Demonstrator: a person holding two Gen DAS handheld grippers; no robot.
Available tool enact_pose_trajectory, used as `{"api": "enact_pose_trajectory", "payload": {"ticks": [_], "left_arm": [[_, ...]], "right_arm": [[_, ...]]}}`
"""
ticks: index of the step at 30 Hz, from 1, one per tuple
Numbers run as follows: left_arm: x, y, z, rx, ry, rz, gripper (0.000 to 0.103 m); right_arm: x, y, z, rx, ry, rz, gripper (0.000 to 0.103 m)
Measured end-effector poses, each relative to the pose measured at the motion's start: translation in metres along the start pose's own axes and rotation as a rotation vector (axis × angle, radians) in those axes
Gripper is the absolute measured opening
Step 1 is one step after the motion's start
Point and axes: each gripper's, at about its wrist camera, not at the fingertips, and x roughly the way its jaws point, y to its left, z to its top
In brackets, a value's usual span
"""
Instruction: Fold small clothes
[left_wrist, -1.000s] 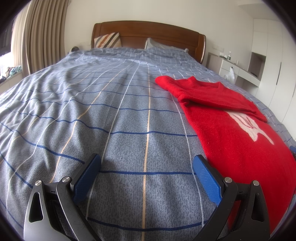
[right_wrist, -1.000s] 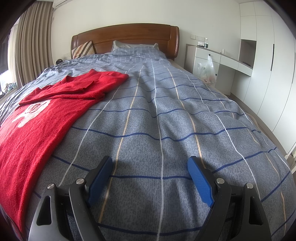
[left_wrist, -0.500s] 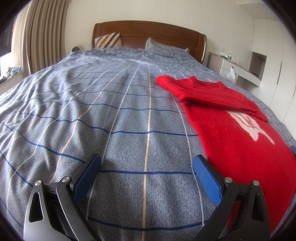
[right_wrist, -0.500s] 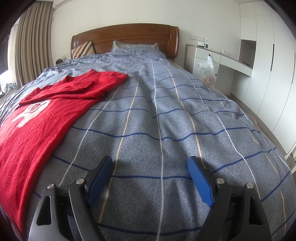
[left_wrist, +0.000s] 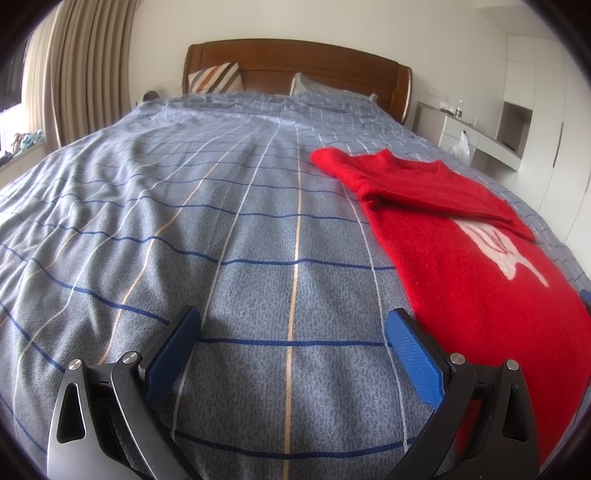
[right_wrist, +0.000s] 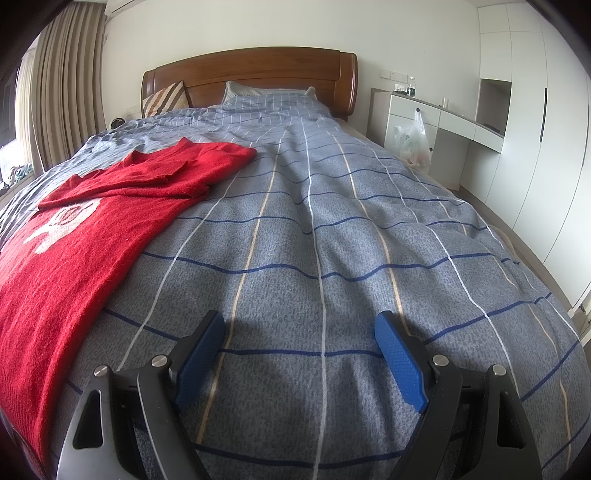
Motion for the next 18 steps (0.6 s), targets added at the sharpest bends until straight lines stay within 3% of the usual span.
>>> {"api": "enact_pose_trajectory", "payload": {"ticks": [11,18], "left_arm": [[-0.004,0.003,0.016,-0.033,0.122,-0.031,0.102],[-0.051,-0.001,-0.003,-0.127,0.142,-0.16,0.102]], "right_arm": [[-0.006,0.0,0.0,0.003,-0.003,0.006,0.087],[-0.015,0.004,-0.001,-0.007,-0.008,-0.002,0.087]]}}
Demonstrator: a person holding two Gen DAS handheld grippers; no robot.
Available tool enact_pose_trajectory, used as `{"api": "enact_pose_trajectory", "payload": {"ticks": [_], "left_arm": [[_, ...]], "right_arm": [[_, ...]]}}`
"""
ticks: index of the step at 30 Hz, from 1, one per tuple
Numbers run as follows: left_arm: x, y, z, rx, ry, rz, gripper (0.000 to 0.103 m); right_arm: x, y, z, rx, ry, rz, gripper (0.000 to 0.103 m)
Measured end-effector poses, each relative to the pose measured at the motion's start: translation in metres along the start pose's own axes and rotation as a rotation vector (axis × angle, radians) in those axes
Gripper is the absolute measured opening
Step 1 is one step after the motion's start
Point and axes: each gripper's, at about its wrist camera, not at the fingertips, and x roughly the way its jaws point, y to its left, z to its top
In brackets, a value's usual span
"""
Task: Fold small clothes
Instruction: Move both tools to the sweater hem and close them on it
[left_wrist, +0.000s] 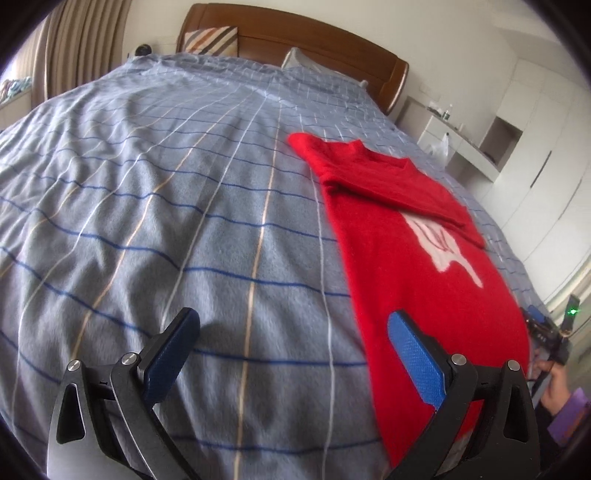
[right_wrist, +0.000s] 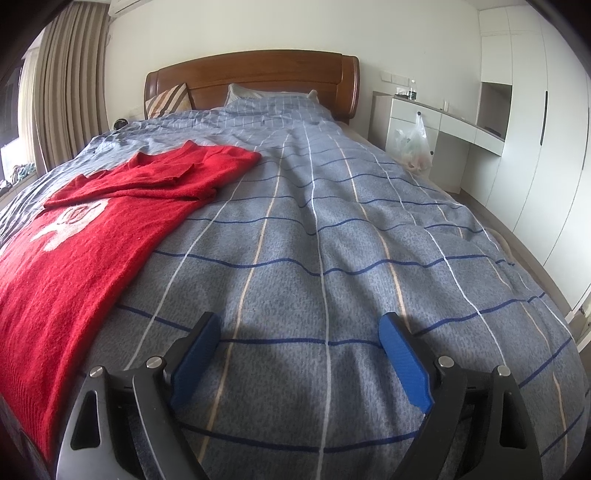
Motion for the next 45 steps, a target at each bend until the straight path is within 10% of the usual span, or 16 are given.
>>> {"api": "enact_pose_trajectory", "payload": {"ticks": [15,26,37,40,45], "left_arm": [[-0.035,-0.032,-0.05,-0.029,0.044,-0.066,0.102],[-0.022,-0.06,-0.068,0.025,0.148,-0.119,0.069],[-0.014,-0.07,-0.074,0.046,0.177,-0.143,0.068],[-0.009,-0.076,-0.075,0.061,0.193,-0.168,0.066],[-0.008,-0.075,-0.077,0.051,0.208,-0.117,0.033]], "right_arm": [[-0.103,0.067,-0.029,0.022,0.001,0.301,0.087],[-0.086,0.083,-0.036,0.111,0.2,0.49,0.087],[-0.08,0.082,-0.041,0.172,0.263,0.569,0.086],[-0.067,0.087,-0.046,0.175,0.306,0.565,0.075],[-0.061,0.089,-0.044,0.155,0.33,0.523,0.051]]}}
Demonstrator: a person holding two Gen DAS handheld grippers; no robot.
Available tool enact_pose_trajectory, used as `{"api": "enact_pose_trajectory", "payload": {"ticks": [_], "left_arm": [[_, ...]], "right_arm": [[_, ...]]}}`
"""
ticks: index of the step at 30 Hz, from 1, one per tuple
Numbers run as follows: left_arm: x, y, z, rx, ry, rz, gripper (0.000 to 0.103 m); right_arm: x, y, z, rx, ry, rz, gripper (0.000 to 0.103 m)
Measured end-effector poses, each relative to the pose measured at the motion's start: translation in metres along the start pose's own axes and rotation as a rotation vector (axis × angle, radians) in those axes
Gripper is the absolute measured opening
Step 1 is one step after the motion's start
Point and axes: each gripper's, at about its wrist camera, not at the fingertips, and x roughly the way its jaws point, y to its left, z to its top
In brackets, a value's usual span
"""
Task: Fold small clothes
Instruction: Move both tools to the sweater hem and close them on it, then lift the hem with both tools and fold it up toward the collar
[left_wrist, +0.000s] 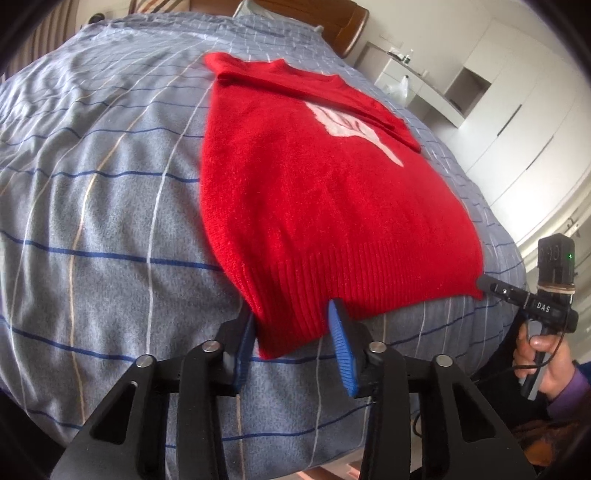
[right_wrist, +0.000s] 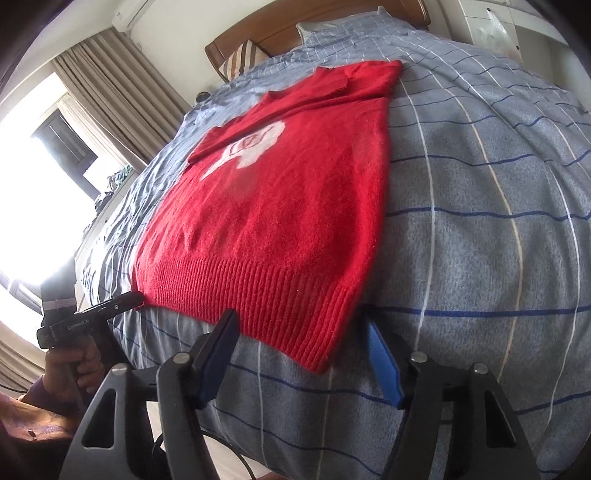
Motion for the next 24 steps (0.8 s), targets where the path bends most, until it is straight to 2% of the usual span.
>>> {"api": "enact_pose_trajectory", "payload": {"ticks": [1,2,3,4,8,15,19,24], "left_arm": [[-0.001,0.003,0.0,-0.015,0.001,-0.002,0.02],[-0.001,0.005,-0.001,-0.027,0.006,-0.006,0.011],[-0.002,0.007,-0.001,-0.039,0.006,-0.015,0.01],[-0.004,0.007,-0.002,-0.045,0.002,-0.019,0.008],[-0.013,0.005,-0.003,-0.047,-0.02,-0.027,0.005],[-0.042,0.009,0.01,-0.134,-0.105,-0.132,0.005],[-0.053,0.011,0.025,-0.178,-0.156,-0.196,0.004],[-0.058,0.004,0.054,-0.151,-0.206,-0.224,0.004]], "right_arm": [[0.0,-0.001,0.001,-0.005,0.011,-0.018,0.034],[-0.001,-0.004,0.002,-0.001,0.021,-0.022,0.024],[-0.002,-0.008,0.002,0.015,0.031,-0.008,0.008],[-0.004,-0.01,0.001,0.031,0.033,0.007,0.006],[-0.013,-0.012,0.0,0.054,0.005,0.022,0.005],[-0.041,-0.001,0.009,0.075,-0.111,0.087,0.005],[-0.053,-0.001,0.02,0.109,-0.174,0.128,0.005],[-0.063,0.002,0.043,0.119,-0.249,0.149,0.005]]}}
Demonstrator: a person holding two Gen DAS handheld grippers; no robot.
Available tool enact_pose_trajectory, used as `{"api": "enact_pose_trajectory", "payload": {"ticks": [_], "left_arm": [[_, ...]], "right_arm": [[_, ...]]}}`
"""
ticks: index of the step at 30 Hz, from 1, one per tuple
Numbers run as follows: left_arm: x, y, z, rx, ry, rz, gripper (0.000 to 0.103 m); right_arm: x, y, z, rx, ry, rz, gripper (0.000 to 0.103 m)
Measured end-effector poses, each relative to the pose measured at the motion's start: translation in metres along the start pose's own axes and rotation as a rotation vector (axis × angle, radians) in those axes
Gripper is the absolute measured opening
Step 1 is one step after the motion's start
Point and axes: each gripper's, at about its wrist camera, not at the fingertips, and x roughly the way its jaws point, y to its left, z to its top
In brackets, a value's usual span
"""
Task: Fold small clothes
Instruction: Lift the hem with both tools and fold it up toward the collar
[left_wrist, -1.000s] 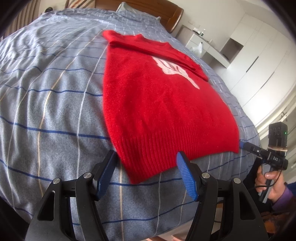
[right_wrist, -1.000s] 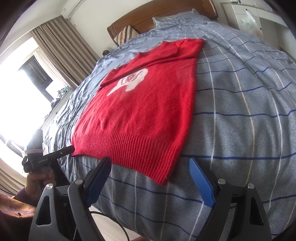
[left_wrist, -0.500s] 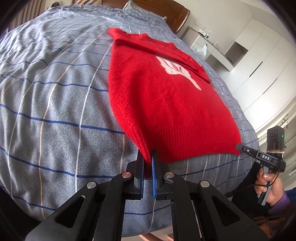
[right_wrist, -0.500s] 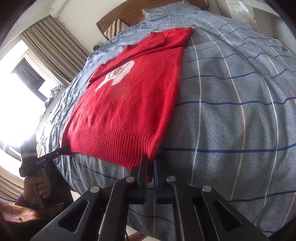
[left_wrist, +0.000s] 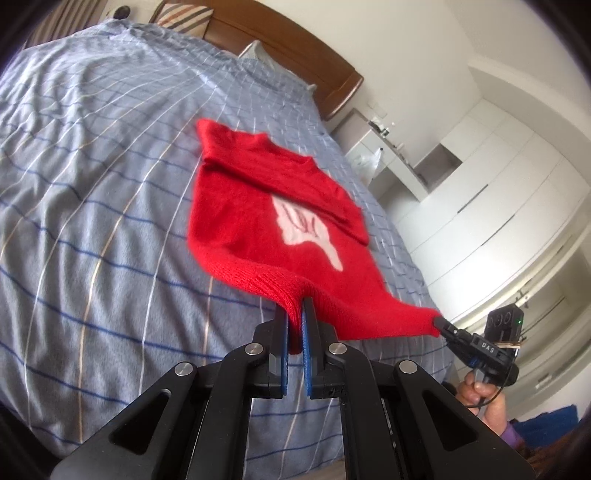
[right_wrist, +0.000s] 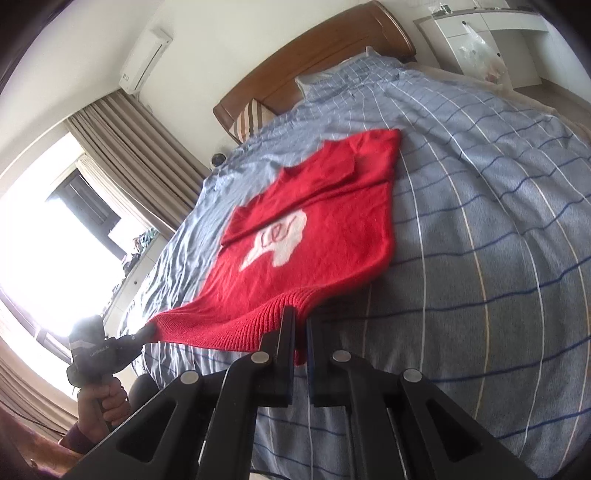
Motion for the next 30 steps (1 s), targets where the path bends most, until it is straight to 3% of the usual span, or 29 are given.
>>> {"api": "enact_pose_trajectory", "payload": {"ticks": [30], "left_arm": [[0.049,-0.012,0.103,0.076,-0.042,0.01,0.004]], "right_arm": [[0.046,-0.004,0.092,-0.049,-0.085,-0.035,0.005]]}}
